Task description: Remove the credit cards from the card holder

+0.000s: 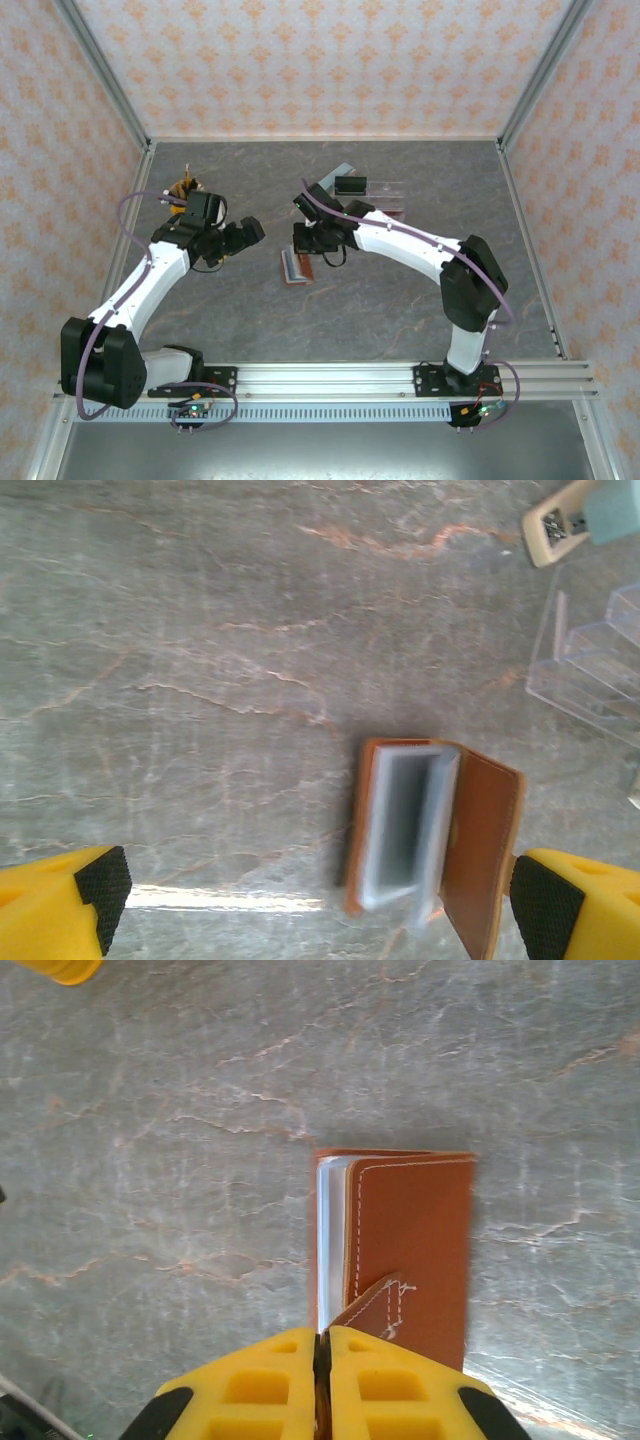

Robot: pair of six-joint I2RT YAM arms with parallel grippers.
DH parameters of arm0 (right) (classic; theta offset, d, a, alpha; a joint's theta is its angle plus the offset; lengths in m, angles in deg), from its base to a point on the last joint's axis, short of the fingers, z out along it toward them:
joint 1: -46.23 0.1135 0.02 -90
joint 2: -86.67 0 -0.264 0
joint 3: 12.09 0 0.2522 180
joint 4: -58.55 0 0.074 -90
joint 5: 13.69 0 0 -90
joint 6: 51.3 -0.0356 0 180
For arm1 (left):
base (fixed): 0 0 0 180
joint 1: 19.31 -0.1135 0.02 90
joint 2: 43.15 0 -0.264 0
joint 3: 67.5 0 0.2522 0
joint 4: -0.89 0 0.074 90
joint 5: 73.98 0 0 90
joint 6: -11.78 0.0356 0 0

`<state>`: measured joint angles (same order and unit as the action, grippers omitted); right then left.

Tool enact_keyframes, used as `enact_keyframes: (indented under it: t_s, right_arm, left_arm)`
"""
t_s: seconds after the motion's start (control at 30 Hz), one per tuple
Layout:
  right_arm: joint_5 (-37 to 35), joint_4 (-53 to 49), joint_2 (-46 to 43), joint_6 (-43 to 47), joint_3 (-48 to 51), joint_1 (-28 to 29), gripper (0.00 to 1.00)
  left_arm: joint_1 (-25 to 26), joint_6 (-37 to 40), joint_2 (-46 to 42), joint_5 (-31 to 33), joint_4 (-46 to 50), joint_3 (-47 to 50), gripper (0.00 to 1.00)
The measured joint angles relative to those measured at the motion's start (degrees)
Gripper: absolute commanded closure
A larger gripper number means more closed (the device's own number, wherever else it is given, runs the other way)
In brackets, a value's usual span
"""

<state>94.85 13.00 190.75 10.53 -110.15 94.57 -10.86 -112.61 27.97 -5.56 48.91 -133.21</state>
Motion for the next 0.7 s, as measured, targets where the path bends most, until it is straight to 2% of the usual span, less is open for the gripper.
enact_keyframes:
  t_s: [0.17, 0.33, 0.5, 0.7]
  right_arm:
    - [-0.20, 0.98, 0.15, -2.29, 0.00, 0.00, 0.92]
    - [-4.61, -0.39, 0.22, -3.41, 0.00, 0.00, 0.92]
    - [-10.27, -1.33, -0.98, -4.11, 4.35, -0.50, 0.92]
    - [-13.25, -1.31, -1.73, -4.81, 12.02, -4.52, 0.92]
  left_arm:
    - [0.02, 0.00, 0.02, 0.52, 1.14, 0.02, 0.00]
    - [0.02, -0.02, 0.26, -1.60, 0.81, 0.74, 0.00]
    - [1.11, -0.11, 1.84, -7.06, -1.57, 2.47, 0.10]
    - [8.31, -1.27, 8.39, -9.64, -4.48, 1.57, 0.27]
